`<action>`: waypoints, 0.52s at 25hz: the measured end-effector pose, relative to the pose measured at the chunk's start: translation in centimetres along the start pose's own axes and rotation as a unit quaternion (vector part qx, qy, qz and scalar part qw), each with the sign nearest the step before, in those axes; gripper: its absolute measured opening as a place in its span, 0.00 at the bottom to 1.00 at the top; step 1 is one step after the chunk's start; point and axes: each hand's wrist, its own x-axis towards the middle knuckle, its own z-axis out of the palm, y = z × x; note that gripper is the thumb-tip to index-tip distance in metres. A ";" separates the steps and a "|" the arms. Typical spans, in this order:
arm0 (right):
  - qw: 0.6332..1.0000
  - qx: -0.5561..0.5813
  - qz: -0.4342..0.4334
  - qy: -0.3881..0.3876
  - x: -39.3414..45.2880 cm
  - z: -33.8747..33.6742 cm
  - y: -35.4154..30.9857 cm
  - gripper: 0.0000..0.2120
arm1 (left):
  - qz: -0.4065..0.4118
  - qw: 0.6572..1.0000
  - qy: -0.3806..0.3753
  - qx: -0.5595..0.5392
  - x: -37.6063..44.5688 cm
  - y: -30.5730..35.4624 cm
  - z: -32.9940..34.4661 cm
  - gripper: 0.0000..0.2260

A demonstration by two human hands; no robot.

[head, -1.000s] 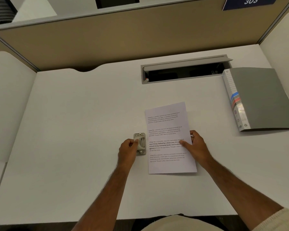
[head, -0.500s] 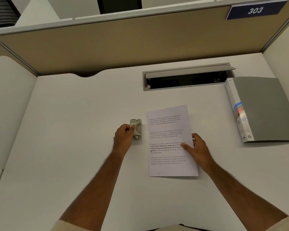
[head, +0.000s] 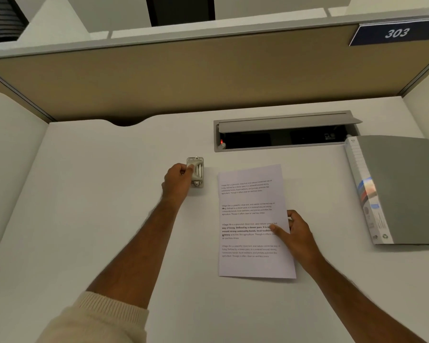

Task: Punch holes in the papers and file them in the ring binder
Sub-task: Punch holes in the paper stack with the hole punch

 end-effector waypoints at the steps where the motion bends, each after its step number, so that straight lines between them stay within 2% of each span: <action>1: 1.000 0.004 0.000 -0.002 0.3 0.1 -0.2 0.17 | 0.002 1.000 0.001 -0.001 0.9 0.5 0.1 0.12; 13: 0.998 0.055 0.021 -0.017 2.0 0.8 -0.4 0.16 | -0.001 1.000 -0.002 0.027 8.9 3.2 3.2 0.13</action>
